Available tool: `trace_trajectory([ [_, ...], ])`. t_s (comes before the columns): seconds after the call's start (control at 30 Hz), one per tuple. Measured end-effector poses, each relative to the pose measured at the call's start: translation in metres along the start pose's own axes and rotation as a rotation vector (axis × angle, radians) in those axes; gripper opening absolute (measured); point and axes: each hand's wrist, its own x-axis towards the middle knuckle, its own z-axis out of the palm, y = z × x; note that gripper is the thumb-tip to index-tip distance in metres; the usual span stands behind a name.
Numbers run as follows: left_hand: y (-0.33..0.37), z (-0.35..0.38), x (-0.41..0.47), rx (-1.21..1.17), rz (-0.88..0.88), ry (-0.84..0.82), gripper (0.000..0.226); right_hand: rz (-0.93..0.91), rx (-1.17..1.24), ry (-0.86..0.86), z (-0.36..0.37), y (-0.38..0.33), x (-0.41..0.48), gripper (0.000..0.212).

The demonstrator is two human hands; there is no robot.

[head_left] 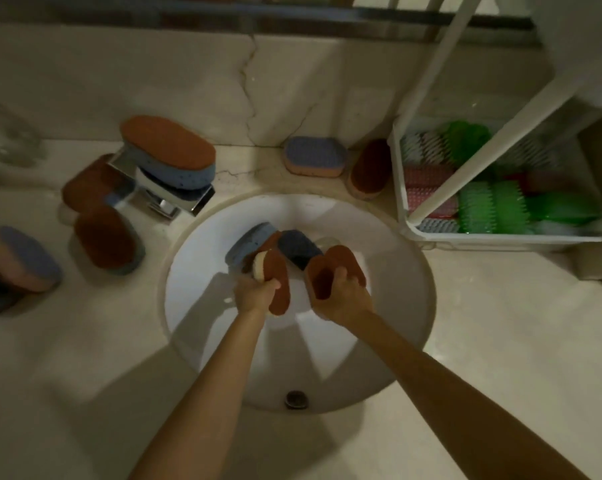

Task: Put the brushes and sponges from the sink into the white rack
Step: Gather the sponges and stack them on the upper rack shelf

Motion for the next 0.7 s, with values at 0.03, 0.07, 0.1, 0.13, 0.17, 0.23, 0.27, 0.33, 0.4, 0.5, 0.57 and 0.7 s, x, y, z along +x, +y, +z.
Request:
trace_trajectory([
  [0.03, 0.006, -0.006, -0.013, -0.007, 0.046, 0.0, 0.061, -0.019, 0.032, 0.045, -0.01, -0.003, -0.006, 0.081],
  [0.07, 0.014, -0.012, -0.026, -0.01, 0.092, -0.005, 0.06, -0.043, 0.062, 0.098, -0.021, -0.007, -0.014, 0.078],
  [0.1, 0.023, -0.019, -0.04, -0.005, 0.146, -0.016, 0.057, -0.069, 0.086, 0.15, -0.033, -0.012, -0.022, 0.075],
  [0.13, 0.035, -0.027, -0.056, 0.001, 0.214, -0.026, 0.051, -0.092, 0.105, 0.195, -0.045, -0.016, -0.032, 0.073],
  [0.17, 0.048, -0.034, -0.071, -0.003, 0.277, -0.032, 0.044, -0.121, 0.125, 0.237, -0.057, -0.021, -0.042, 0.073],
  [0.23, 0.078, -0.051, -0.102, -0.033, 0.403, -0.019, 0.031, -0.202, 0.168, 0.33, -0.082, -0.032, -0.064, 0.071],
  [0.27, 0.094, -0.058, -0.118, -0.044, 0.479, -0.001, 0.03, -0.251, 0.191, 0.383, -0.096, -0.038, -0.075, 0.067],
  [0.33, 0.122, -0.071, -0.144, -0.081, 0.598, 0.052, 0.034, -0.338, 0.235, 0.483, -0.123, -0.048, -0.098, 0.058],
  [0.4, 0.148, -0.081, -0.17, -0.129, 0.689, 0.098, 0.04, -0.402, 0.253, 0.583, -0.152, -0.06, -0.118, 0.055],
  [0.5, 0.185, -0.096, -0.21, -0.174, 0.8, 0.161, 0.044, -0.482, 0.268, 0.719, -0.196, -0.077, -0.147, 0.055],
  [0.57, 0.209, -0.106, -0.237, -0.228, 0.871, 0.201, 0.048, -0.534, 0.309, 0.81, -0.224, -0.087, -0.164, 0.056],
  [0.7, 0.256, -0.119, -0.28, -0.35, 1.028, 0.258, 0.039, -0.597, 0.38, 0.97, -0.279, -0.102, -0.191, 0.056],
])
